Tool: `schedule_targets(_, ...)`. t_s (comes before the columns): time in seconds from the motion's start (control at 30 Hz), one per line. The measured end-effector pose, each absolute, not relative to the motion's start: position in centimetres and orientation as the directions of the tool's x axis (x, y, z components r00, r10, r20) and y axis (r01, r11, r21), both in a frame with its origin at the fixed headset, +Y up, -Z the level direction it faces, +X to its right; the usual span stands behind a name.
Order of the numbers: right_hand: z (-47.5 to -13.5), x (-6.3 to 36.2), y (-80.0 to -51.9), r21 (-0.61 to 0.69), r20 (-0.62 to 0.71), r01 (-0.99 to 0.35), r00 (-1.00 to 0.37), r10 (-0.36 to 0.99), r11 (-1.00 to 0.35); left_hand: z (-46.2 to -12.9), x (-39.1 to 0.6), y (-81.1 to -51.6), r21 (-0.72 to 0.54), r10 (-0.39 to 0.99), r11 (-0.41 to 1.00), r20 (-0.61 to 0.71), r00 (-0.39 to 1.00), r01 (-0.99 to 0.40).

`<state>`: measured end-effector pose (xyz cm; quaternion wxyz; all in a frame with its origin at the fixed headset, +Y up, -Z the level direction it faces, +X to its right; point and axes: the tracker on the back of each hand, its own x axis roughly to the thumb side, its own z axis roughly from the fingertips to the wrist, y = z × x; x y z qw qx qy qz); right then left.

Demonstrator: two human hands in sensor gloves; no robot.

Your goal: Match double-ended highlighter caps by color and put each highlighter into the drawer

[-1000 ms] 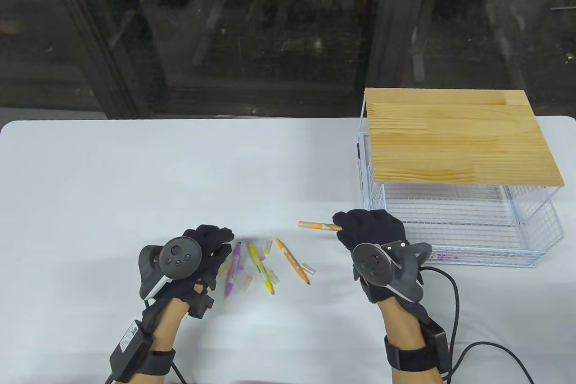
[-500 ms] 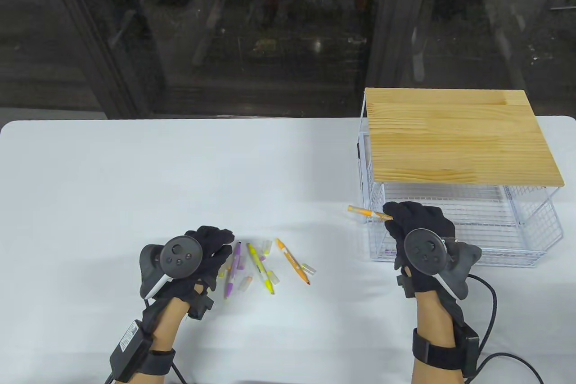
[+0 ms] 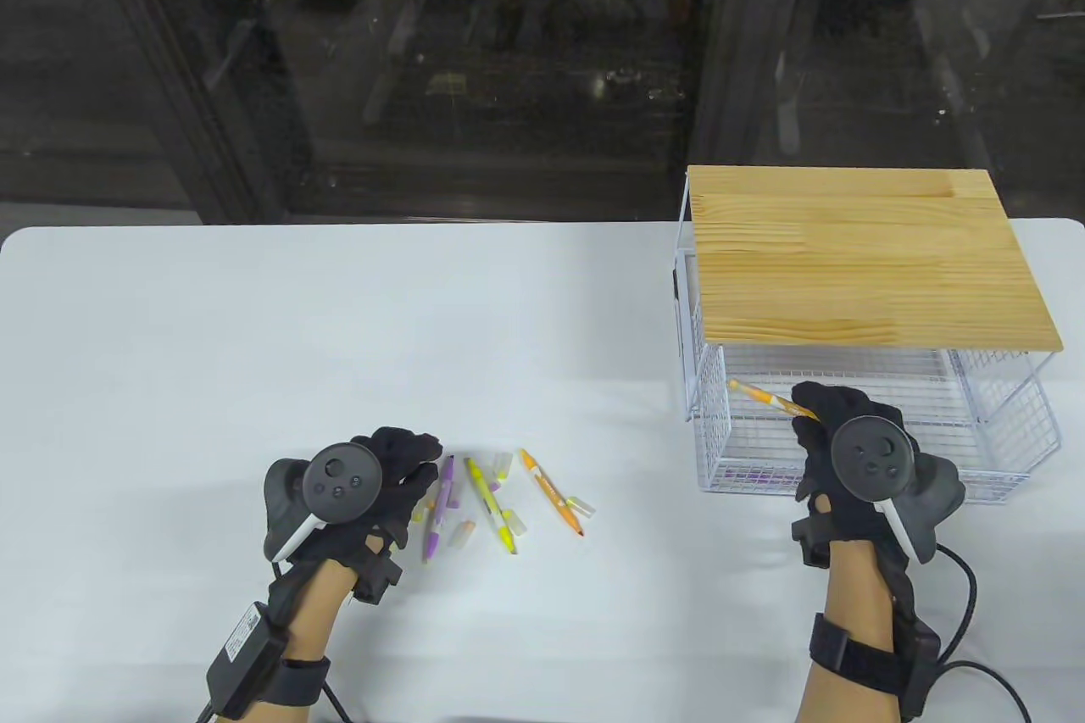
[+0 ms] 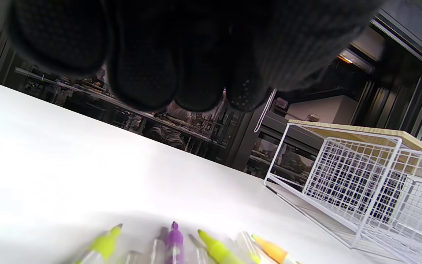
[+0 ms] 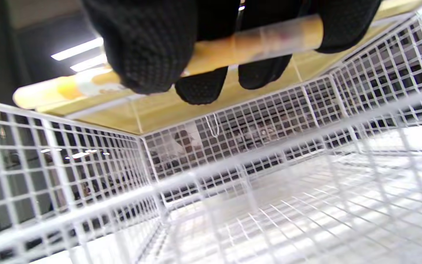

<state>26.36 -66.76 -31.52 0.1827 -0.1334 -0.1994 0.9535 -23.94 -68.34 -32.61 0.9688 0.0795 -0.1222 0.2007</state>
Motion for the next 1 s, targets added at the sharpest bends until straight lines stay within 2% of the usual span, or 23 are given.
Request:
schedule_targets(0.23, -32.4, 27.3, -68.4, -0.36, -0.228, -0.295, -0.892, 0.39, -0.885, -32.7, -24.0, -68.4, 0.1, 0.371, 0.907, 0.264, 0.89, -0.408)
schedule_targets(0.43, -32.5, 27.6, -68.6, -0.32, -0.237, -0.313, -0.887, 0.396, -0.894, -32.7, -24.0, -68.4, 0.091, 0.375, 0.908, 0.261, 0.89, -0.409)
schedule_targets(0.7, -31.6, 26.0, -66.6, -0.441, -0.162, -0.3, -0.9, 0.404, -0.845, -32.7, -24.2, -68.4, 0.102, 0.378, 0.905, 0.251, 0.891, -0.413)
schedule_targets(0.9, -30.8, 23.0, -64.6, -0.53, -0.049, -0.269, -0.937, 0.346, -0.804, -32.7, -24.5, -68.2, 0.115, 0.389, 0.899, 0.236, 0.891, -0.423)
schedule_targets(1.0, -30.3, 21.5, -63.8, -0.563, 0.025, -0.3, -0.937, 0.347, -0.77, -32.8, -24.7, -68.2, 0.119, 0.395, 0.896, 0.228, 0.89, -0.428)
